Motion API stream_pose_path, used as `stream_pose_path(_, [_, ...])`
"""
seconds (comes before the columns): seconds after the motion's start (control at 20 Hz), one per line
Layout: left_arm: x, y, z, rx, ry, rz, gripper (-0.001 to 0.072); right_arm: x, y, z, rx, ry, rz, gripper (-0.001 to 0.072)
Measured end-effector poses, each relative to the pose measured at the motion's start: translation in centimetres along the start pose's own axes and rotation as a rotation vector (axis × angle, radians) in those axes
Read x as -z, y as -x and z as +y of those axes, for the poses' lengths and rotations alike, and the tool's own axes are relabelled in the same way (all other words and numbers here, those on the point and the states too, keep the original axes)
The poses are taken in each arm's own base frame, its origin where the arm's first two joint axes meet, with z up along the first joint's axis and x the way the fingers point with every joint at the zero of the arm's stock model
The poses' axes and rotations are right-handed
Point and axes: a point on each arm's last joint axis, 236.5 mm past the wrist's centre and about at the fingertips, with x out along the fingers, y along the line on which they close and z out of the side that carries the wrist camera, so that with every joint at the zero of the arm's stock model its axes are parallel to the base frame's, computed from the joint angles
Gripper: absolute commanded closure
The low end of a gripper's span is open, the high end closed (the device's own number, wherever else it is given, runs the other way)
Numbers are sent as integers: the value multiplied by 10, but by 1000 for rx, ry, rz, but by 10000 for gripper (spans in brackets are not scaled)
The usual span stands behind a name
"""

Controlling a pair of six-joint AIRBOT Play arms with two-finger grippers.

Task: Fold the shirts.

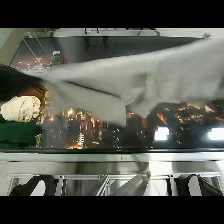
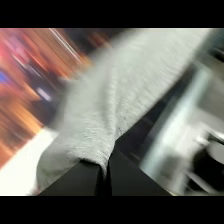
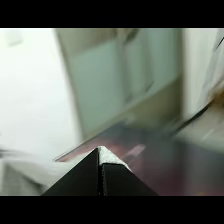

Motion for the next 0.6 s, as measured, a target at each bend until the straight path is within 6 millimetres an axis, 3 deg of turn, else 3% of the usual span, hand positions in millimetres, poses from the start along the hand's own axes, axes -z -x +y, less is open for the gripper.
stream_pose_path(0.05, [-18, 22, -7, -92, -73, -61, 690, -20, 5, 12, 60, 105, -51, 698])
stream_pose_path(0.15, [-43, 52, -15, -243, -165, -136, 690, -42, 12, 24, 149, 233, -107, 698])
stream_pose_path(0.3, [-53, 58, -4, -279, -166, -144, 689, -47, 14, 12, 203, 257, -105, 698])
stream_pose_path(0.45, [-35, 25, 31, -128, -41, -53, 690, -29, 11, -31, 195, 149, -49, 697])
stream_pose_path(0.6, [6, -41, 80, 34, 110, 104, 689, 23, 1, -93, 154, -67, 43, 698])
